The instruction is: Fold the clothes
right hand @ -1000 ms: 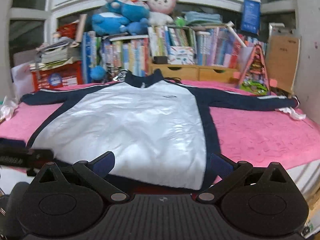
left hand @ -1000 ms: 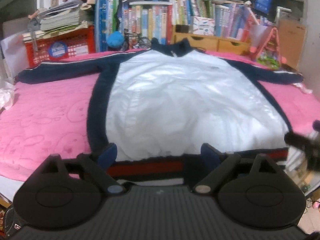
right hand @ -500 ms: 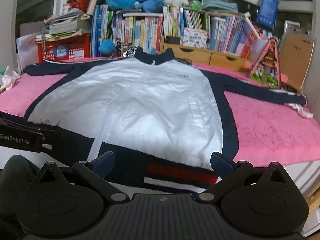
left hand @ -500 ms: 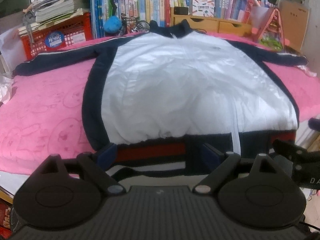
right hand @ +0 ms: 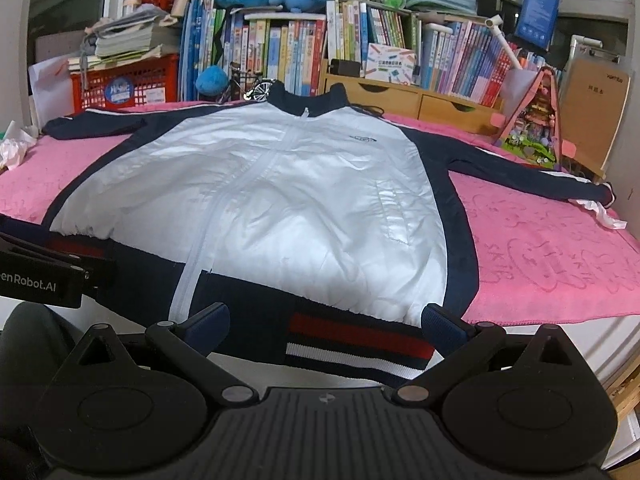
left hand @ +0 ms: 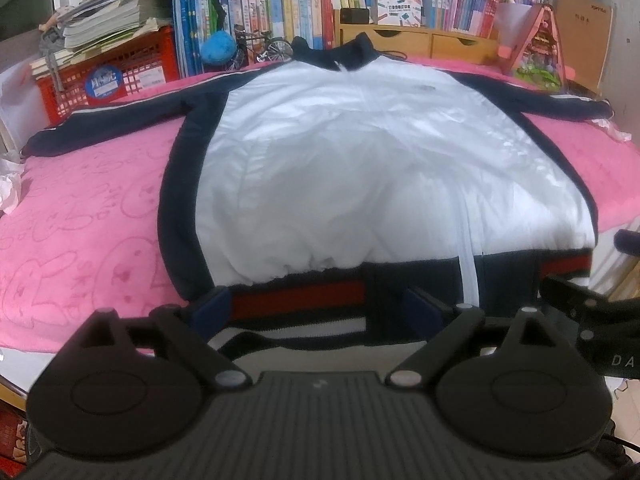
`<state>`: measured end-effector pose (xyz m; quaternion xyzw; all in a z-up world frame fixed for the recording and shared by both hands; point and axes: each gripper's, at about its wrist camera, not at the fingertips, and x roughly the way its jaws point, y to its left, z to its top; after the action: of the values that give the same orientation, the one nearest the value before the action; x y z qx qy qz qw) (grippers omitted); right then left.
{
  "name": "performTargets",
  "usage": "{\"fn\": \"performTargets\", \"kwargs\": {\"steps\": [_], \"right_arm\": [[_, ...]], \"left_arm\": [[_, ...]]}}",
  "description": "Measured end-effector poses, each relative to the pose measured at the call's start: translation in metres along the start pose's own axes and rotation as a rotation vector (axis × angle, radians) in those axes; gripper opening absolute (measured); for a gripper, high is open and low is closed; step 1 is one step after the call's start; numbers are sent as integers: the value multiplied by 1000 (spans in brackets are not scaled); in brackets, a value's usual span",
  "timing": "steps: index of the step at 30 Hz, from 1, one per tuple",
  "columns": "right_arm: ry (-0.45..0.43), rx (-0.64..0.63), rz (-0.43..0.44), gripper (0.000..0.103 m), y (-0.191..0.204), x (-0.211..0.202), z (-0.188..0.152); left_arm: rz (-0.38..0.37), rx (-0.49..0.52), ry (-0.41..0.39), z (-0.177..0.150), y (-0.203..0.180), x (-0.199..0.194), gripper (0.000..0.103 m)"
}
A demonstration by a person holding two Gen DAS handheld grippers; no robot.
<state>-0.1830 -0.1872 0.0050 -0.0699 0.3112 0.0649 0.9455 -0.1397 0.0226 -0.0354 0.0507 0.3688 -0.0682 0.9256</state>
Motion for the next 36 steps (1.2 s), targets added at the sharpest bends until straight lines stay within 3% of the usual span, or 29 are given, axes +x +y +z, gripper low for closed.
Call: {"fn": "performTargets", "kwargs": {"steps": [26,29,32,36], "right_arm": [[12,-13,-3,103,3,3,-2],[-9,-13,10,103,0,3,1],[-80,2,38,103,-21,8,18],[-214,172,-67,103,-94,26,49]], "left_arm": [[3,18,7,0,0,1,97],[-18,36,-50,7,3,-4,97],[-65,15,-163,31,14,-8,97],[-81,-38,-266,71,26,7,100]]}}
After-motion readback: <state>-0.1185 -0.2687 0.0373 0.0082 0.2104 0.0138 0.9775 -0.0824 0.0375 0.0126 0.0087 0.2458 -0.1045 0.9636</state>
